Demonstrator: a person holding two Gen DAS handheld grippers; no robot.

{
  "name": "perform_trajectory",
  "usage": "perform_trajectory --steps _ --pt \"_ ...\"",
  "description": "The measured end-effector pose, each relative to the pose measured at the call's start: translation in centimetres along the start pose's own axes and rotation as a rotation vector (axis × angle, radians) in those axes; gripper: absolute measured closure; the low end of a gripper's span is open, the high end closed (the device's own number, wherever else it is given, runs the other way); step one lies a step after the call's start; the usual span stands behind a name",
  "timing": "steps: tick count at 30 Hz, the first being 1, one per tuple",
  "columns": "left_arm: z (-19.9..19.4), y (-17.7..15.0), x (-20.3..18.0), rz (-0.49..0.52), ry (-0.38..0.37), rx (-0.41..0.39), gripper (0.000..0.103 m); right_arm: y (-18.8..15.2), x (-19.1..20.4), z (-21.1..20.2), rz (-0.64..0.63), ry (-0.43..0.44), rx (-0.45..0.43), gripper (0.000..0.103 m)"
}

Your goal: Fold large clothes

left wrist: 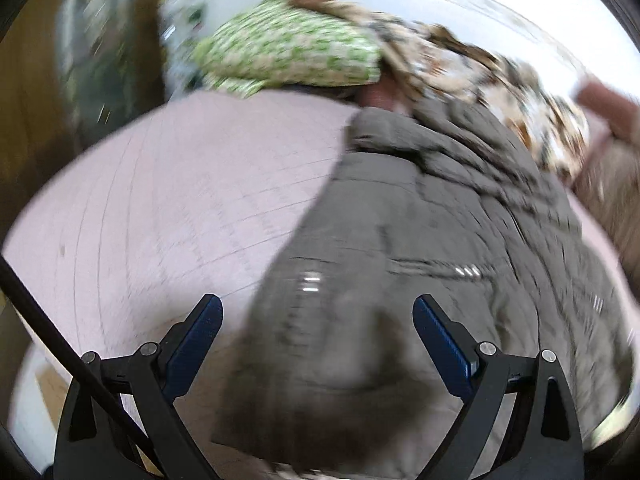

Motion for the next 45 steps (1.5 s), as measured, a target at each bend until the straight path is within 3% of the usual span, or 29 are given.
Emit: perform_trajectory --steps 5,8,17,29,33,39,42,43,44,45 --pt "0.2 -1.0 4.5 -0.251 -0.077 0.041 0.007 -0.8 -5.4 1.2 0.176 0.008 0.096 0.010" --pt "0.5 -1.9 4.8 -0.322 -0.129 0.061 0.007 -1.6 -7.4 1.6 0.270 0.032 0.141 0.010" --pt "0.5 -2.6 2.9 -0.292 -0.185 0.084 0.007 -3.4 -7.4 2.9 0.393 0.136 0.252 0.010" --pt "-0.4 -4.6 1.5 -0.313 -0.238 0.101 0.008 -7.1 -2.4 1.4 0.310 0.234 0.317 0.010" --pt "-0.4 -5.1 0.0 -0.291 -0.254 0.105 0.008 -8.1 0.3 0.7 0.278 0.321 0.334 0.009" --pt "0.0 -5.3 -3.0 -0.274 -0.335 0.104 0.008 -7.6 3.7 0.5 0.228 0.384 0.307 0.010" --pt "0.1 -5.2 -3.4 -0.244 -0.299 0.089 0.009 -7.4 3.6 1.1 0.223 0.351 0.291 0.022" --pt "0.2 -5.1 -3.4 -0.231 -0.279 0.085 0.012 -7.5 3.3 1.4 0.223 0.332 0.298 0.043" --pt "0.2 -5.0 -3.2 -0.212 -0.248 0.078 0.021 -7.7 2.8 1.9 0.211 0.292 0.300 0.054" --pt "0.2 -4.9 -3.0 -0.179 -0.203 0.072 0.028 -7.7 2.6 2.0 0.210 0.284 0.298 0.057"
Point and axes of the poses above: each gripper's, at about its wrist camera, not at the fingertips, and z roughly the way its jaws point, x to its left, y to its top, the point moved 10 cm from there along z, roughly the way its jaws point, and after that the axes turned 13 degrees about -y, right-handed, at the moved point
